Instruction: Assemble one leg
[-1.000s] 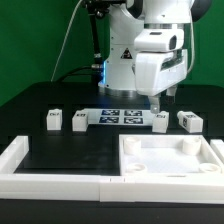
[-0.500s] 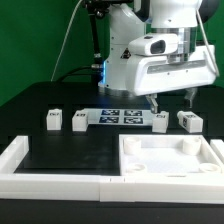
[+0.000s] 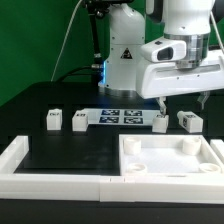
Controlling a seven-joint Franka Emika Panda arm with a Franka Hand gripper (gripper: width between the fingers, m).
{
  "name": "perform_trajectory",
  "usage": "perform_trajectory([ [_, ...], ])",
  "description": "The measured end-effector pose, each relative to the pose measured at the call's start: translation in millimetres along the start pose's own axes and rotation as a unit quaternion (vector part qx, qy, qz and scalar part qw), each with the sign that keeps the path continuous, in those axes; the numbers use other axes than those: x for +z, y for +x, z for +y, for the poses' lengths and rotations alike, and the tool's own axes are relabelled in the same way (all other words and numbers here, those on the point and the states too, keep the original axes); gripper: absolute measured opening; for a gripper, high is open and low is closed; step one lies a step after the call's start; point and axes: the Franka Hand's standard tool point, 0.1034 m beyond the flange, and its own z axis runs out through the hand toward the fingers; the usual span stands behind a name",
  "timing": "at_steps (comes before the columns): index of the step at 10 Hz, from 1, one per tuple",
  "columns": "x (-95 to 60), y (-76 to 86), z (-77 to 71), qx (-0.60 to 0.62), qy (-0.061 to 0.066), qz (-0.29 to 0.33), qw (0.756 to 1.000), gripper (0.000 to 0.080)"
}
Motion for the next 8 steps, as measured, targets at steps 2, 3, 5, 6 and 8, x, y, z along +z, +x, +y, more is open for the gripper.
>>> perform_trajectory([
  [2, 0.7, -2.1, -7.3, 0.014, 0.005, -0.091, 0.996, 0.0649],
  [3, 3.0, -5.0, -17.1, 0.02, 0.001, -0.145, 0.989, 0.0649],
  [5, 6.9, -4.5, -29.3, 0.026, -0.007, -0.218, 0.976, 0.0649],
  [6, 8.7, -14.1, -34.1, 0.035, -0.014, -0.269, 0.962, 0.0649],
  [8, 22.3, -22.3, -37.3, 0.028, -0.021, -0.368, 0.929, 0.0649],
])
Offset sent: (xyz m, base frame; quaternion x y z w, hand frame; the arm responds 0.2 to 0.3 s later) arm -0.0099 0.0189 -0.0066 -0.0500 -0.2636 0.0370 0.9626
